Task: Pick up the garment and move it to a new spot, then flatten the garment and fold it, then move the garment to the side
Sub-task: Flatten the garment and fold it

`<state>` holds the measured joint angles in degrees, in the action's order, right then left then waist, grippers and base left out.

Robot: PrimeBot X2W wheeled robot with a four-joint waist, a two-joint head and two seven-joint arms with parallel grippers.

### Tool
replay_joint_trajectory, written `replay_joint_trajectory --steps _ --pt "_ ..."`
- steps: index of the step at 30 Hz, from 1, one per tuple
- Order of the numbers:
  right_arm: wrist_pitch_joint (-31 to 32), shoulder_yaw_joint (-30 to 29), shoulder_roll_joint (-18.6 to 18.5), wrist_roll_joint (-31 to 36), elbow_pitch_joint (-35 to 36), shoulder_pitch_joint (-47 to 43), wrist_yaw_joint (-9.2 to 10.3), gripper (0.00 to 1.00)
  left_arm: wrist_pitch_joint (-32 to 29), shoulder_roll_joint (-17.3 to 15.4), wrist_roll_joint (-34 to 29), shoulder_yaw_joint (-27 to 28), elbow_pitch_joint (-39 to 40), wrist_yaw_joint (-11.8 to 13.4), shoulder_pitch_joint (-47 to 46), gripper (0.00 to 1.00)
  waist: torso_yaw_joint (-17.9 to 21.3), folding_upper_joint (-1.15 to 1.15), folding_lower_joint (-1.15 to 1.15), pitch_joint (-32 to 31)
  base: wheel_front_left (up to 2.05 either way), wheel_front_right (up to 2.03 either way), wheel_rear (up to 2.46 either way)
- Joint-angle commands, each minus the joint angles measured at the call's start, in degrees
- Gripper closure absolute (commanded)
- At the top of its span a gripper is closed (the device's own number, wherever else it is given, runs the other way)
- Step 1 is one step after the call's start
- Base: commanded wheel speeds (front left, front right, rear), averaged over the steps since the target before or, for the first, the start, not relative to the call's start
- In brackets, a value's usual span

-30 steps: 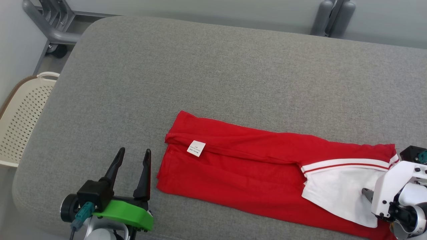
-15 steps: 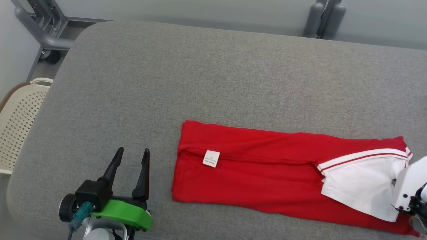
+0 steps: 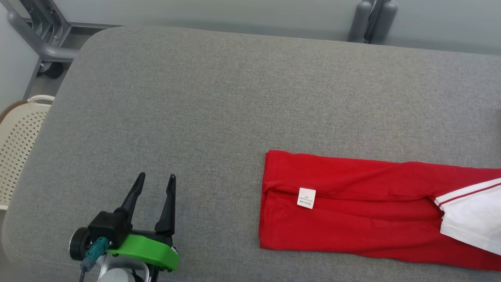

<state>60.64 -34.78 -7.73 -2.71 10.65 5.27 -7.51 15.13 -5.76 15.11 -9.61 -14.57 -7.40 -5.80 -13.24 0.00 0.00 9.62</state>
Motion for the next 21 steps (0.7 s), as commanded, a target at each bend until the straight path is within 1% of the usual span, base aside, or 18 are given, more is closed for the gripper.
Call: replay_joint_trajectory --steps 1,5,9,12,15,21 --pt "0.6 0.1 -0.4 0.3 1.1 -0.5 0.05 1.0 0.0 0.0 0.7 0.1 0.2 -0.1 -0.1 0.0 0.0 0.0 0.0 -0.1 0.0 0.0 0.0" --pt "2.3 1.6 -0.8 -0.8 4.0 -1.9 0.05 1.0 0.0 0.2 0.6 -0.1 0.2 -0.1 -0.2 0.0 -0.2 0.0 0.0 -0.5 0.0 0.0 0.0" --pt "3.9 6.8 -1.1 -3.0 6.3 -3.6 0.04 1.0 0.0 0.1 0.3 -0.2 -0.2 -0.1 0.4 0.0 -0.1 0.0 0.0 -1.0 0.0 0.0 0.0" --pt "4.8 12.0 -1.5 -4.7 7.4 -4.1 0.04 1.0 0.0 0.1 0.4 -0.3 -0.4 -0.1 0.5 0.0 0.1 0.0 0.0 -1.3 0.0 0.0 0.0" --pt "5.5 18.7 -2.5 -6.0 7.3 -4.0 0.04 1.0 0.0 0.0 0.5 -0.7 -0.6 -0.1 0.4 0.0 0.1 0.0 0.0 -1.6 0.0 0.0 0.0" --pt "6.2 32.2 -4.8 -8.8 4.3 -0.1 0.04 1.0 0.0 -0.1 0.7 -1.5 -1.1 -0.1 0.1 0.0 -0.1 0.0 0.0 -2.1 0.0 0.0 0.0"
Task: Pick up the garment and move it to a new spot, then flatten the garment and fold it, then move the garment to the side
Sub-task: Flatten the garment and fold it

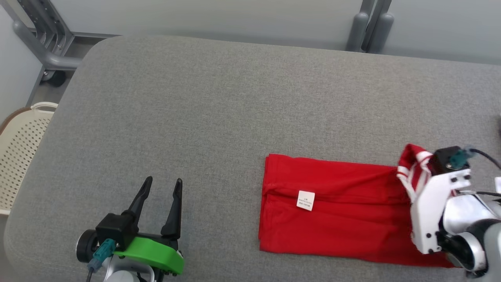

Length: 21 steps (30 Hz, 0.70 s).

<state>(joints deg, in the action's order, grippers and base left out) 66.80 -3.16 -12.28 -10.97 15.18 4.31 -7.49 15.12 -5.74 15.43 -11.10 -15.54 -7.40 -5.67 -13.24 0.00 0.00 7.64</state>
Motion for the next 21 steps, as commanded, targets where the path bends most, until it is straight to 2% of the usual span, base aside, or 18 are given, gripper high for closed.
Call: replay_joint_trajectory --steps 1,3,11,21 --pt "-0.1 2.4 -0.3 -1.1 -1.1 1.8 0.01 1.0 0.0 -0.1 0.4 -0.1 -0.2 -0.1 -0.1 0.0 -0.2 0.0 0.0 -0.2 0.0 0.0 0.0" --pt "-0.5 5.8 -0.1 -1.6 -2.8 3.4 0.01 1.0 0.0 -0.1 0.4 -0.5 -0.3 -0.1 -0.2 0.0 -0.7 0.0 0.0 -0.4 0.0 0.0 0.0" --pt "-2.4 13.1 2.0 -3.4 -9.4 7.9 0.01 1.0 0.0 -0.3 -1.0 -1.5 -0.3 -0.1 -0.6 0.0 -2.5 0.0 0.0 -0.7 0.0 0.0 0.0" --pt "-5.3 16.2 7.5 -4.5 -19.0 13.7 0.01 1.0 0.0 0.2 -1.4 -2.5 -0.7 -0.1 -1.3 0.0 -4.7 0.0 0.0 0.3 0.0 0.0 0.0"
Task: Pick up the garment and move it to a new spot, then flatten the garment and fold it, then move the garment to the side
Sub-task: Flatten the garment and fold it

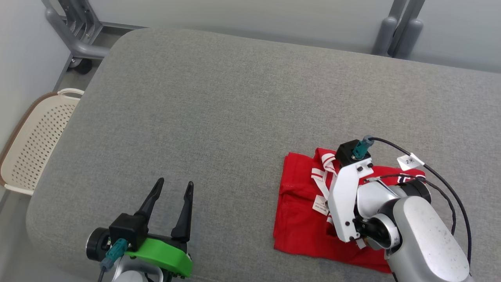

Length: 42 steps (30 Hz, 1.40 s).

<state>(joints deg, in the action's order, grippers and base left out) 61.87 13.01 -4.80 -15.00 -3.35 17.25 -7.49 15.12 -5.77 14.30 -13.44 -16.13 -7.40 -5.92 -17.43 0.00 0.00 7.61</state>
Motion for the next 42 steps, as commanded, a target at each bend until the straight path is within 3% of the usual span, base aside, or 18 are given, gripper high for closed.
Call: replay_joint_trajectory --steps 1,22,23,24,25,36,42 --pt "-0.8 0.2 0.3 -0.5 -1.3 1.2 0.01 1.0 0.0 0.2 -0.3 -0.2 -0.2 -0.1 -1.2 0.0 -0.8 0.0 0.0 0.3 0.0 0.0 0.0" --pt "-4.6 0.6 1.9 -2.0 -9.7 4.5 0.01 1.0 0.0 0.8 -0.9 -2.6 -0.7 -0.1 -3.0 0.0 -5.0 0.0 0.0 1.5 0.0 0.0 0.0" --pt "-4.7 0.6 1.9 -2.1 -9.8 4.6 0.01 0.87 0.0 0.8 -0.9 -2.6 -0.6 -0.1 -3.0 0.0 -5.0 0.0 0.0 1.6 0.0 0.0 0.0" --pt "-5.1 0.6 1.9 -2.3 -9.8 4.7 0.01 0.47 0.0 0.9 -0.9 -2.6 -0.5 -0.1 -3.0 0.0 -5.0 0.0 0.0 1.7 0.0 0.0 0.0" --pt "-5.3 0.2 1.9 -2.9 -9.9 4.6 0.01 0.0 0.0 0.9 -0.9 -2.5 -0.5 -0.1 -3.0 0.0 -5.0 0.0 0.0 1.7 0.0 0.0 0.0" --pt "-12.4 0.3 1.8 -12.1 -6.8 7.6 0.01 0.0 0.0 0.9 -1.0 -1.6 -0.3 -0.1 -3.1 0.0 -3.3 0.0 0.0 1.7 0.0 0.0 0.0" --pt "-12.5 -5.7 1.7 -7.6 -2.5 6.4 0.01 0.0 0.0 0.9 -1.3 -0.5 0.2 -0.1 -2.5 0.0 -1.2 0.0 0.0 1.6 0.0 0.0 0.0"
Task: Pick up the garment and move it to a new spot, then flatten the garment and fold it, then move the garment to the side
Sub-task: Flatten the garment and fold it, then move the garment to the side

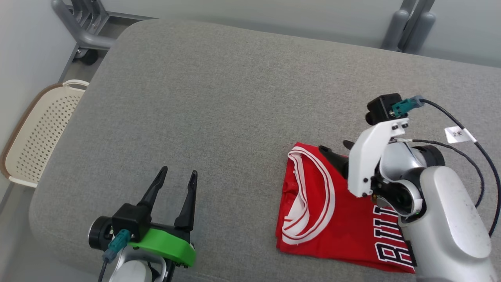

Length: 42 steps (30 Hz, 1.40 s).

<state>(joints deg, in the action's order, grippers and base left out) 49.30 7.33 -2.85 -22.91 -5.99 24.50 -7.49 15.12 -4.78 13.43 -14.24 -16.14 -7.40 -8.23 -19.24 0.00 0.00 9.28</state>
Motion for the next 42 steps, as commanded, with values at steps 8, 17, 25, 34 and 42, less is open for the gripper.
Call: replay_joint_trajectory --steps 8,17,25,34,42 --pt "-1.3 -9.3 -3.4 7.7 12.3 -10.4 0.01 0.0 0.0 0.2 -2.1 2.8 2.5 -0.1 -0.7 0.0 5.2 0.0 0.0 -0.1 0.0 0.0 0.0" --pt "-6.6 -15.0 -0.7 9.2 19.6 -22.1 0.01 0.0 0.0 0.0 -2.6 3.1 3.0 -0.1 -0.3 0.0 8.3 0.0 0.0 -0.2 0.0 0.0 0.0" --pt "-10.3 -14.9 -0.1 6.5 15.0 -24.0 0.01 0.0 0.0 -0.7 -2.0 2.0 2.6 -0.1 -0.7 0.0 9.0 0.0 0.0 0.8 0.0 0.0 0.0" --pt "-11.3 -15.1 -0.1 6.2 10.4 -22.2 0.01 0.0 0.0 -1.0 -1.8 0.6 2.8 -0.1 -1.8 0.0 7.0 0.0 0.0 2.3 0.0 0.0 0.0" --pt "-10.2 -14.2 -0.1 5.4 6.2 -20.7 0.01 0.0 0.0 -0.8 -1.5 0.3 2.8 -0.1 -1.8 0.0 4.9 0.0 0.0 3.8 0.0 0.0 0.0"
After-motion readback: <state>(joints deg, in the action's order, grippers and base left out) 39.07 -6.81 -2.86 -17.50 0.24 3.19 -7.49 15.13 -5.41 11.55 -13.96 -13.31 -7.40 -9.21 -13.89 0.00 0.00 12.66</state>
